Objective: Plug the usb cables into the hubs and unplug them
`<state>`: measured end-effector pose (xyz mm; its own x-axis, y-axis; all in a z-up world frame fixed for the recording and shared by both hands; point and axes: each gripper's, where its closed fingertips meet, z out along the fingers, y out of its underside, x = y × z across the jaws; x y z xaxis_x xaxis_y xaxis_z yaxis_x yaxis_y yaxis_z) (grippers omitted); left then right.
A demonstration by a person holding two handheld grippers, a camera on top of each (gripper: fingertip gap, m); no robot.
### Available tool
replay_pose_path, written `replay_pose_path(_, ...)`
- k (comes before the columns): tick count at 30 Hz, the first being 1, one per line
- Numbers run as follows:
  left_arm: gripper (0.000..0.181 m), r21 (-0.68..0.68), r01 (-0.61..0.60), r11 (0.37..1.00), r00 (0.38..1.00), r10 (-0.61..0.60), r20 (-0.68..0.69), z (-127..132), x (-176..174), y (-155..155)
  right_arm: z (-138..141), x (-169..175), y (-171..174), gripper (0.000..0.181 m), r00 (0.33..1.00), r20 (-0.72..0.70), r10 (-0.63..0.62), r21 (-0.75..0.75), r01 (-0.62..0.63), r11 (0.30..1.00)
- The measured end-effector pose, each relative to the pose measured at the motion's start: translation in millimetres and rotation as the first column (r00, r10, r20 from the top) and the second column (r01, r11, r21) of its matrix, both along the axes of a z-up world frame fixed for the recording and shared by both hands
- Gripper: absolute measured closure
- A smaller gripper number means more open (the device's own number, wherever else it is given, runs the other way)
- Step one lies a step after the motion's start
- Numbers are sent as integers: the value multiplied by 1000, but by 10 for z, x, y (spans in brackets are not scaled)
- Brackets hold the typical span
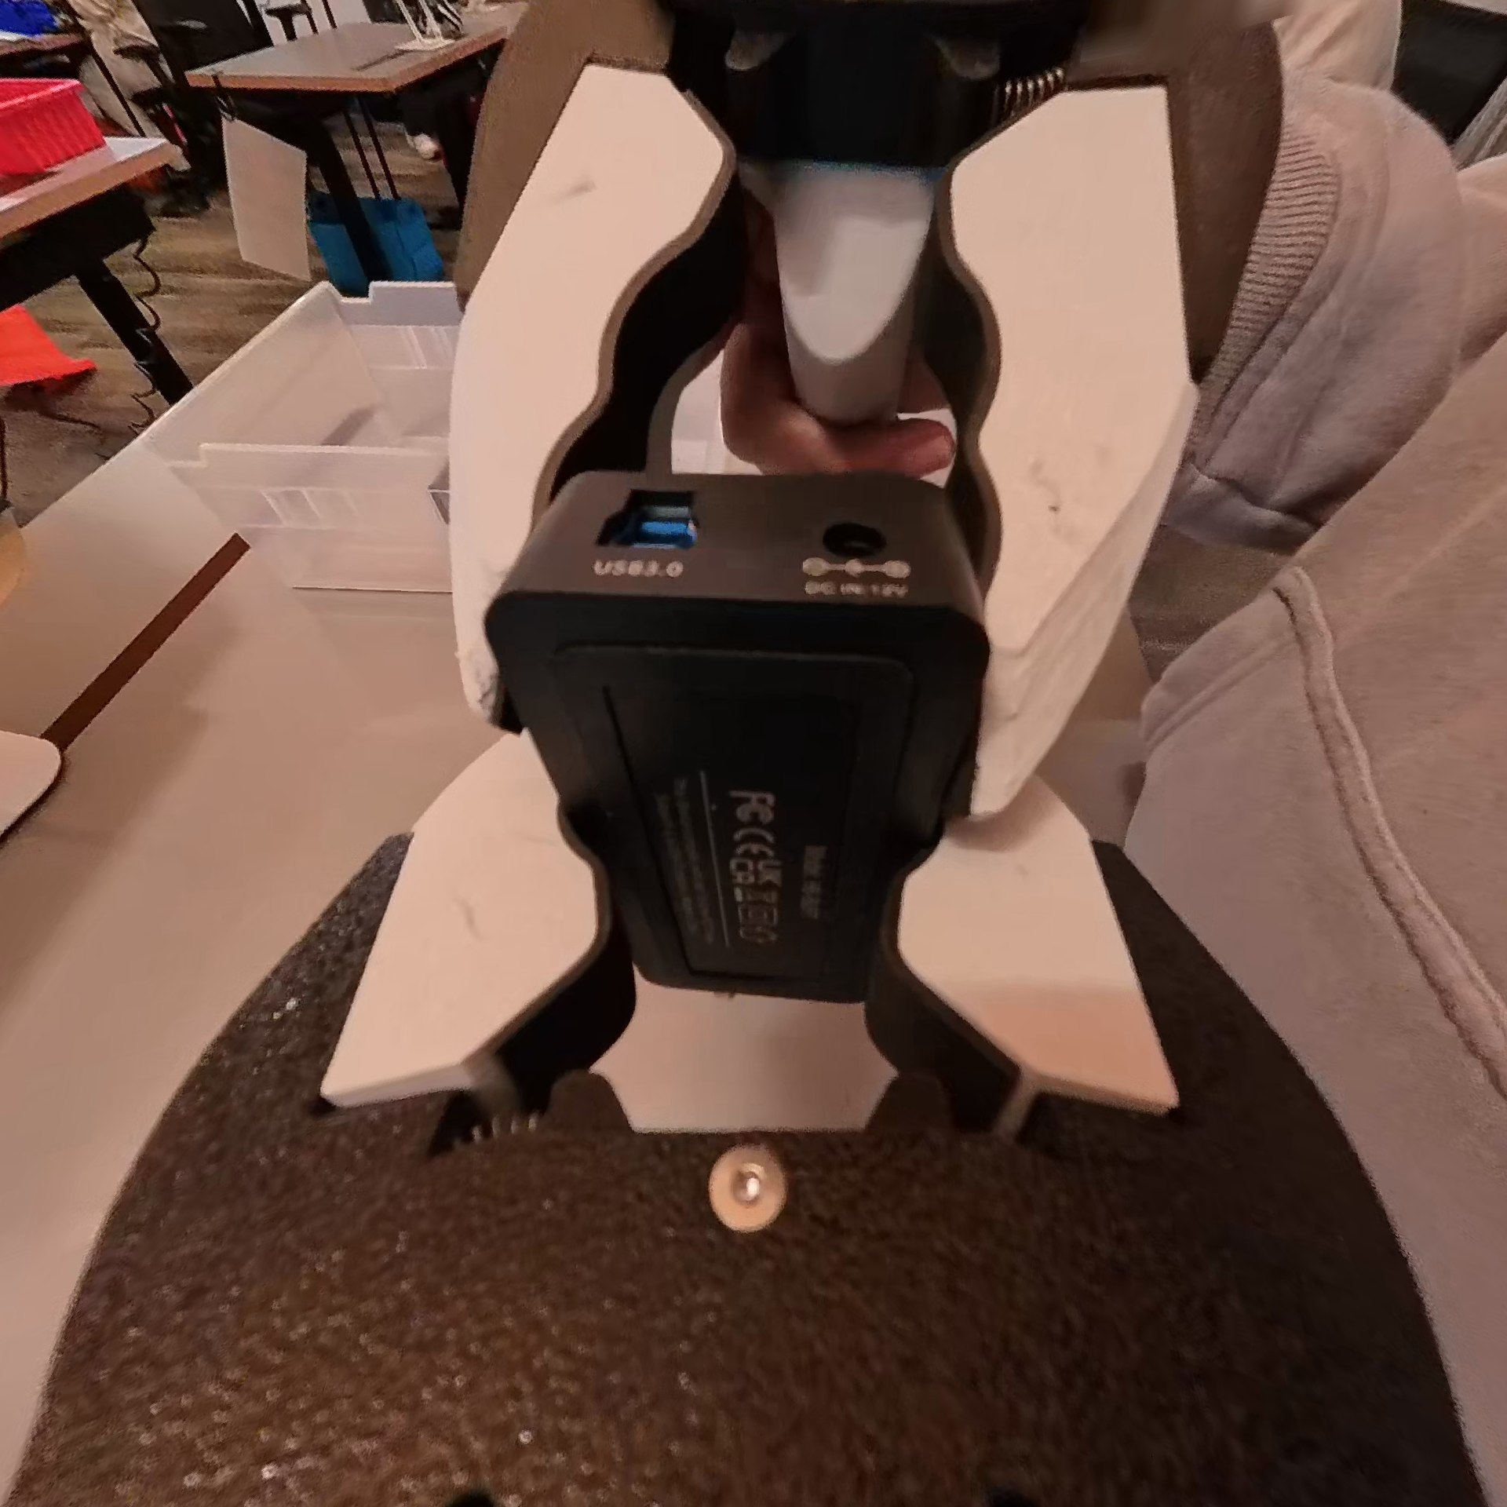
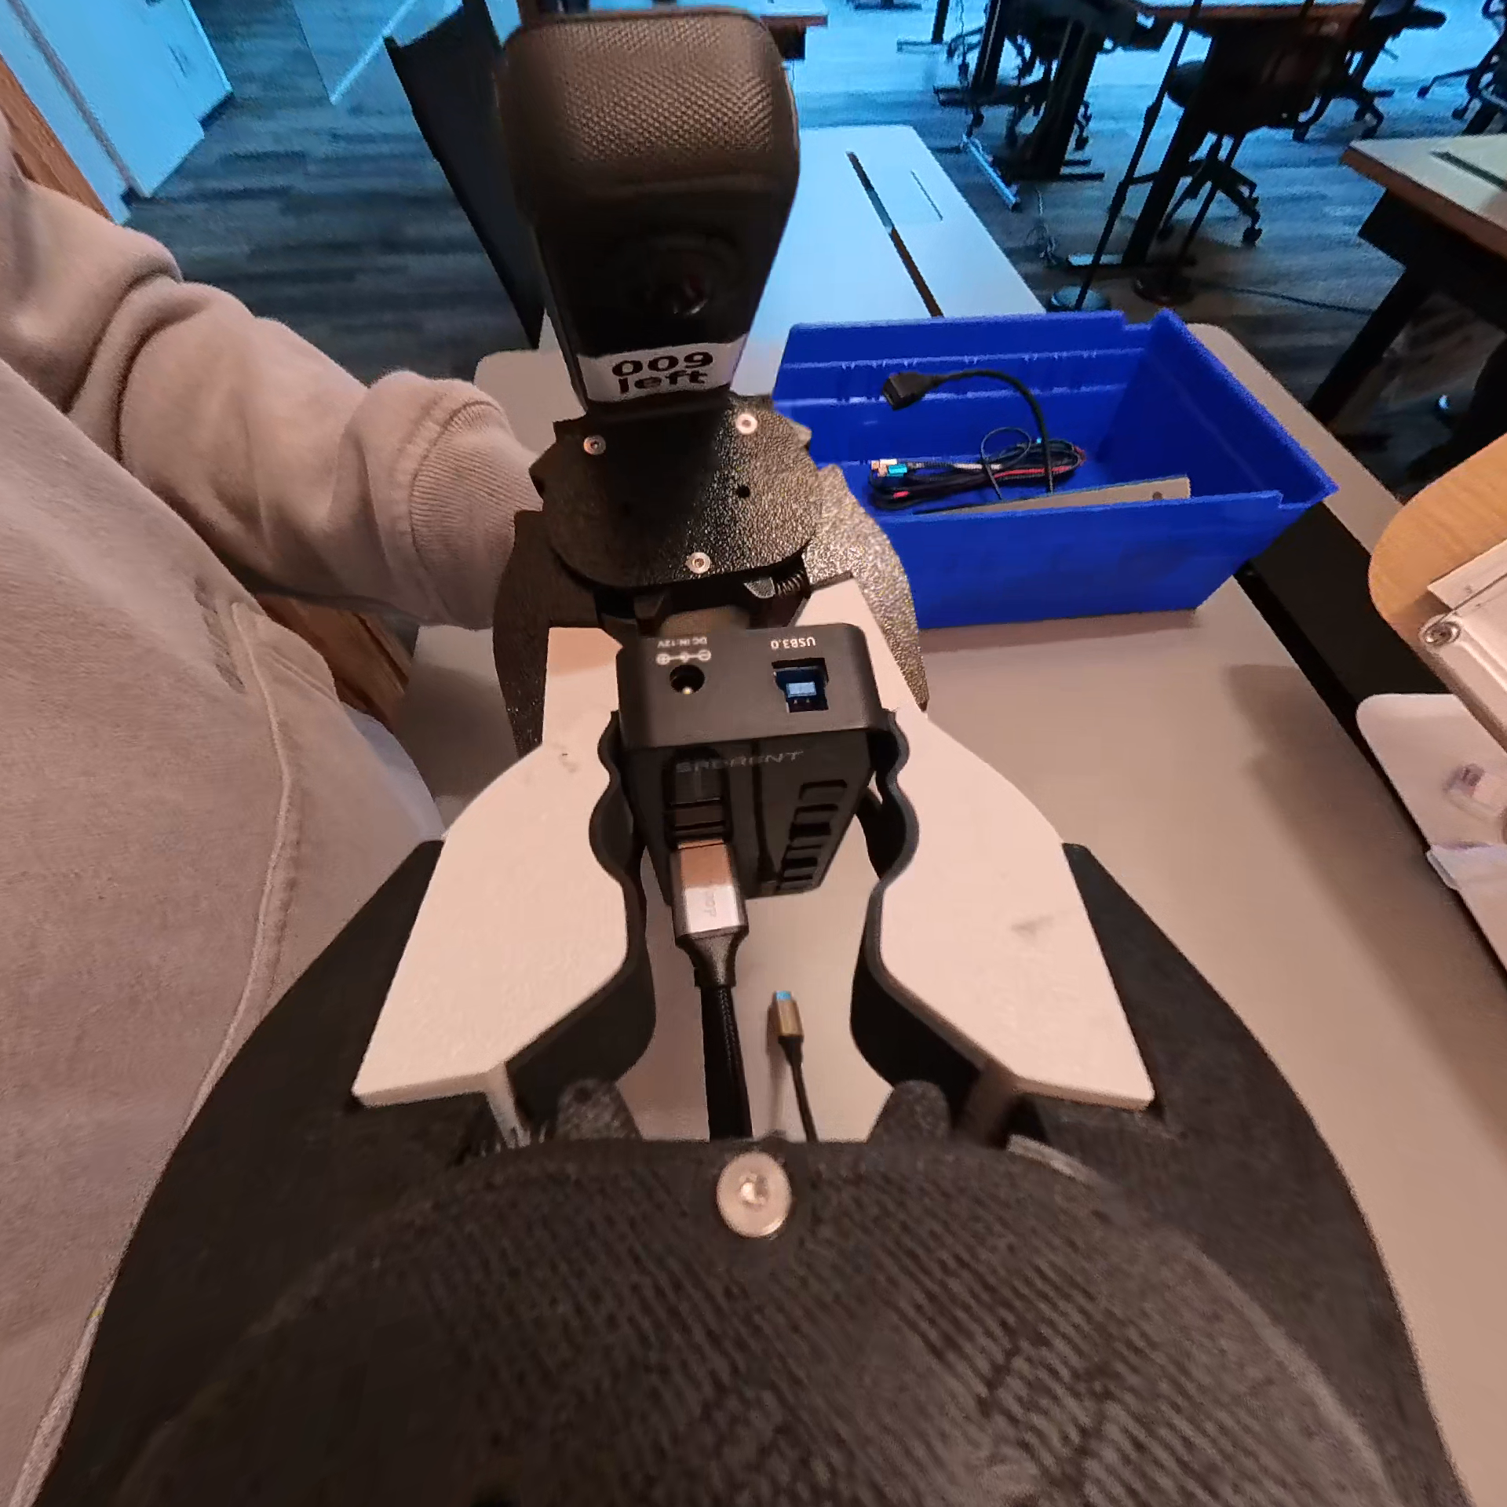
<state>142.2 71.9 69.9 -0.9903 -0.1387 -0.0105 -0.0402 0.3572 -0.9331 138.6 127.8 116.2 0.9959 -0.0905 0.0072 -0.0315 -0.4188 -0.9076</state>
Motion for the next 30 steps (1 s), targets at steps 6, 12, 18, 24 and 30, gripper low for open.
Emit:
replay_pose_path(6, 110, -121, -16, 993, 999, 12, -33, 17, 60, 97, 38, 51, -258, 123, 999, -4, -32, -13, 32, 999)
replay_pose_path(12, 110, -166, 13, 986, 999, -18, -28, 73, 47, 168, -67, -10, -374, 140, 994, -109, -8, 2, 8, 1000)
replay_pose_path(18, 110, -159, 33, 987, 999, -34, -8, 92, 38, 160, -225, -83, -221, 151, 994, -105, 28, -38, -32, 999)
replay_pose_path(24, 110, -166, 55, 985, 998, -57, -8, 79, 12, 146, -203, -114, -106, 161, 985, -170, 34, 47, -26, 999)
replay_pose_path(30, 110, -168, 84, 982, 996, -88, -15, 38, -54, 114, -268, -177, -74, 164, 975, -214, 60, 5, -60, 998)
